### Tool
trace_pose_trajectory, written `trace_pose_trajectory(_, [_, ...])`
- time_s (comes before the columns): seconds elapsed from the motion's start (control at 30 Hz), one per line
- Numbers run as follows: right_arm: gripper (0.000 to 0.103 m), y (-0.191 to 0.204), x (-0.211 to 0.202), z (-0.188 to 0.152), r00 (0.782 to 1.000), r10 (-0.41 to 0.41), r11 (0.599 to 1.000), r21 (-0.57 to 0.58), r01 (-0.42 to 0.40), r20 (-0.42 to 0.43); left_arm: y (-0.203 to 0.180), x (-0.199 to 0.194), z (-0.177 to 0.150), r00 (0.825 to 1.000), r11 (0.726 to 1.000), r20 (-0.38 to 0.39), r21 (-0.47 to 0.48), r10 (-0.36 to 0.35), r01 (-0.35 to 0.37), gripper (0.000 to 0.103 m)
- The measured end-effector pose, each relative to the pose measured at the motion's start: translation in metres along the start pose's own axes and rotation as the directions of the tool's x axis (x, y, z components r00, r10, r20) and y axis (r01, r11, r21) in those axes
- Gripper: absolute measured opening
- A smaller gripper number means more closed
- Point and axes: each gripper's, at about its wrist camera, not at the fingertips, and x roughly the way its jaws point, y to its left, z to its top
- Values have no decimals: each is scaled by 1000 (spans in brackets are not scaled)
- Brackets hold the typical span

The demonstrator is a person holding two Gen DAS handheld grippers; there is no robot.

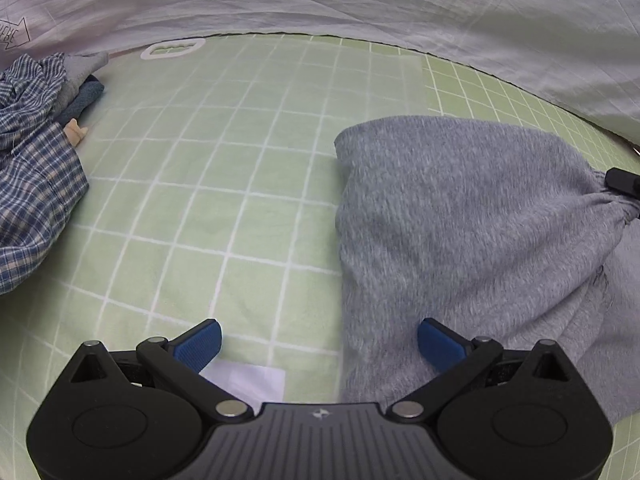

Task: Fold clothes
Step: 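Fold the waistband over onto the legs with the right gripper, then open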

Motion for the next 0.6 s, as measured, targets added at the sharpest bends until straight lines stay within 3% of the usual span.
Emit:
trace_pose_trajectory(0.1, [54,-11,-6,-11,999,-34,999,15,35,-11,2,-1,-3,1000,1000,2,2,3,-3,103])
trace_pose_trajectory(0.17, [63,-20,-10,-22,998,-54,998,41,56,-34,5,0,-3,1000,1000,-2,-10,0,0,103])
trace_pose_trajectory(0.37, [65,-38,-12,-55,989,-84,984,146,102,-122,2,0,-3,1000,1000,-3,1,15,-15,103])
trace_pose_trajectory(0.53, [66,-19,-2,-60,990,-51,994,92,64,-133,2,-1,-4,1000,1000,1,1,17,-17,103])
trace_pose_trajectory(0.6, [65,-6,4,-62,989,-77,997,19,80,-128,2,-2,-5,1000,1000,3,-1,18,-18,103])
